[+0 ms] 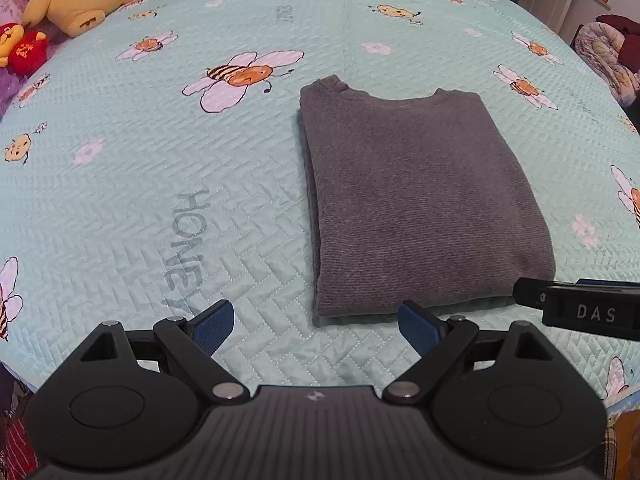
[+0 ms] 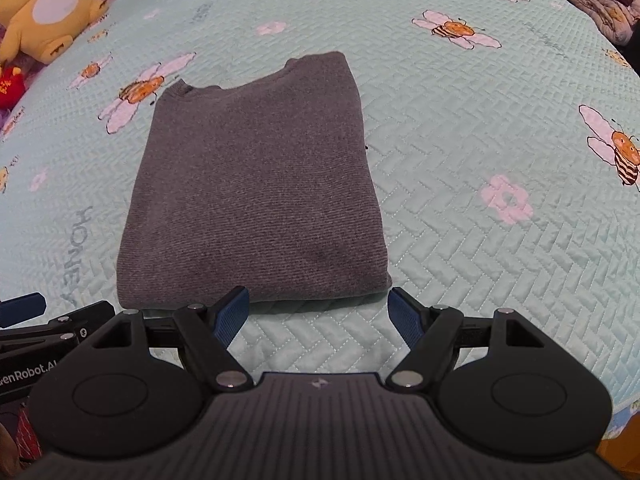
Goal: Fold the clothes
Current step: 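Withdraw both open grippers from the folded grey sweatshirt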
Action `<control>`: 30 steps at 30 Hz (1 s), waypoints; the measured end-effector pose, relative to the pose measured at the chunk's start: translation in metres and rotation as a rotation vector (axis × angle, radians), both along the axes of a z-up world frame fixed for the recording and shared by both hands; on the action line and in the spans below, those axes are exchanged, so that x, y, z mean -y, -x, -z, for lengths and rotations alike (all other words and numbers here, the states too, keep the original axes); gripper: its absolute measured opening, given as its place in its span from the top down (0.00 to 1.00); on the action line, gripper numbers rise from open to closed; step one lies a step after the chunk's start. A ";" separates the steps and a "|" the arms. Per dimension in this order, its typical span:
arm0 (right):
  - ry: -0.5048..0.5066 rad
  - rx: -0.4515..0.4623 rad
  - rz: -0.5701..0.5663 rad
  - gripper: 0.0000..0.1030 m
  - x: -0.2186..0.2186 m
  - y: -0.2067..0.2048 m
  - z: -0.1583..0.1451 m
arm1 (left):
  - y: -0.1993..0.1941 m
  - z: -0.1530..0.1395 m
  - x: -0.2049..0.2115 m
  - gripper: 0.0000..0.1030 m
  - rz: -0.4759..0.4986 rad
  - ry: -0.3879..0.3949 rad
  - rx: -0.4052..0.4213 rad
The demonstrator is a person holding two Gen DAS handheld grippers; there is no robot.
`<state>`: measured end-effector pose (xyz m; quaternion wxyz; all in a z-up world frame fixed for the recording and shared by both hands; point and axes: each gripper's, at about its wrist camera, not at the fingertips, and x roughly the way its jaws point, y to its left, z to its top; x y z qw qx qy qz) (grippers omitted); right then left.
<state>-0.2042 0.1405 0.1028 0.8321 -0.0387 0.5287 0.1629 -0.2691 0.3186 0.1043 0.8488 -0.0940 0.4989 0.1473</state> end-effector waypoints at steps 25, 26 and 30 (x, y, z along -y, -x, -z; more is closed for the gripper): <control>0.060 0.021 -0.062 0.26 -0.008 -0.001 0.003 | -0.002 0.010 0.003 0.11 -0.013 0.024 -0.025; 0.057 0.022 -0.061 0.26 -0.006 -0.001 0.003 | -0.002 0.010 0.004 0.11 -0.014 0.020 -0.027; 0.049 0.024 -0.060 0.26 0.000 -0.001 0.004 | -0.004 0.010 0.009 0.11 -0.014 0.009 -0.034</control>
